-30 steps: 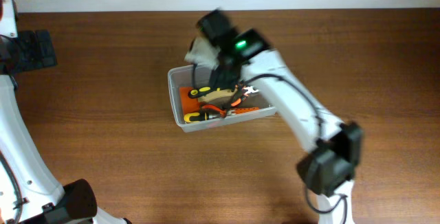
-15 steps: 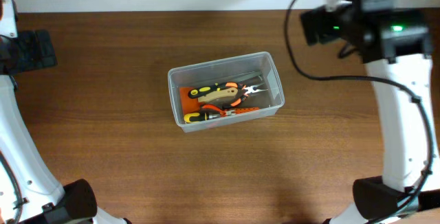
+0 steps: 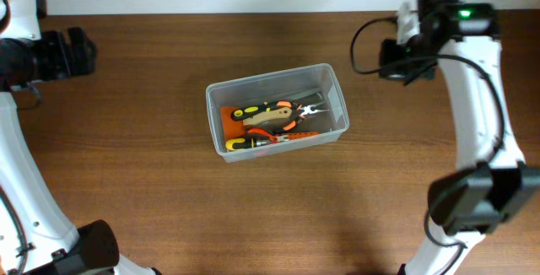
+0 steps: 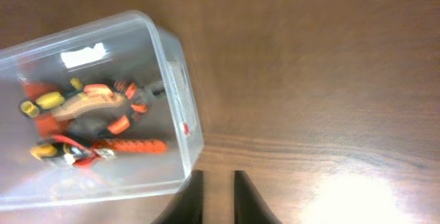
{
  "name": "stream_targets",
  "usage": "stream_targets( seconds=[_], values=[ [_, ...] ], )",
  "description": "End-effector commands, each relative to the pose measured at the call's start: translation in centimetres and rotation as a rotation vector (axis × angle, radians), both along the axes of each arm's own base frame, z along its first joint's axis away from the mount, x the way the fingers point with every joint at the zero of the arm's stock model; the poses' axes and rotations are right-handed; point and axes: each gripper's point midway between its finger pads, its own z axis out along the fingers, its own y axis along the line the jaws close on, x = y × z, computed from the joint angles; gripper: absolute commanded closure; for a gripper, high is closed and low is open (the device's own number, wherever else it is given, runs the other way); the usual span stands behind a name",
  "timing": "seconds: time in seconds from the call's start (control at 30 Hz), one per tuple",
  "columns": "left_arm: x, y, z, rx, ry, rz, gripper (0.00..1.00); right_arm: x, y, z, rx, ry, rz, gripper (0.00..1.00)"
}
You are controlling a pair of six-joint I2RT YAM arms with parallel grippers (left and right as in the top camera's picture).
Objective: Pack container
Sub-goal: 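Reach both grippers to the container's left and right ends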
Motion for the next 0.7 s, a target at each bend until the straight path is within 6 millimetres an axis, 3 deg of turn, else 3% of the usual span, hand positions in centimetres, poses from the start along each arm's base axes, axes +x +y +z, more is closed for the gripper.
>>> stream_targets(
  seconds=[0.0,0.07,0.13,0.3,0.43,0.67],
  values=[
    [0.4,-3.3,-1.0,-0.153,0.023,-0.1,0.01,-0.7,2.0,-2.8,0.03,0.098,0.011,0.96],
    [0.4,-4.0,-3.0,-0.176,0.098,-0.111,0.0,-1.0,2.7,-4.2,0.029,0.143,0.025,0.96],
    [0.3,-5.3,-5.3,-0.216,0.184,-0.139,0.07,-1.3,3.4,-5.2,0.023,0.172,0.042,0.96],
    [0.2,-8.8,-11.3,-0.267,0.39,-0.21,0.52,-1.1,3.8,-6.7,0.002,0.19,0.054,0.96],
    [-0.3,-11.5,-15.6,-0.281,0.511,-0.27,0.98,-1.0,3.0,-7.4,-0.023,0.203,0.021,0.96],
    [-2.5,-16.0,-21.1,-0.276,0.652,-0.378,0.98,-0.8,2.1,-7.9,-0.071,0.199,0.008,0.96]
  ],
)
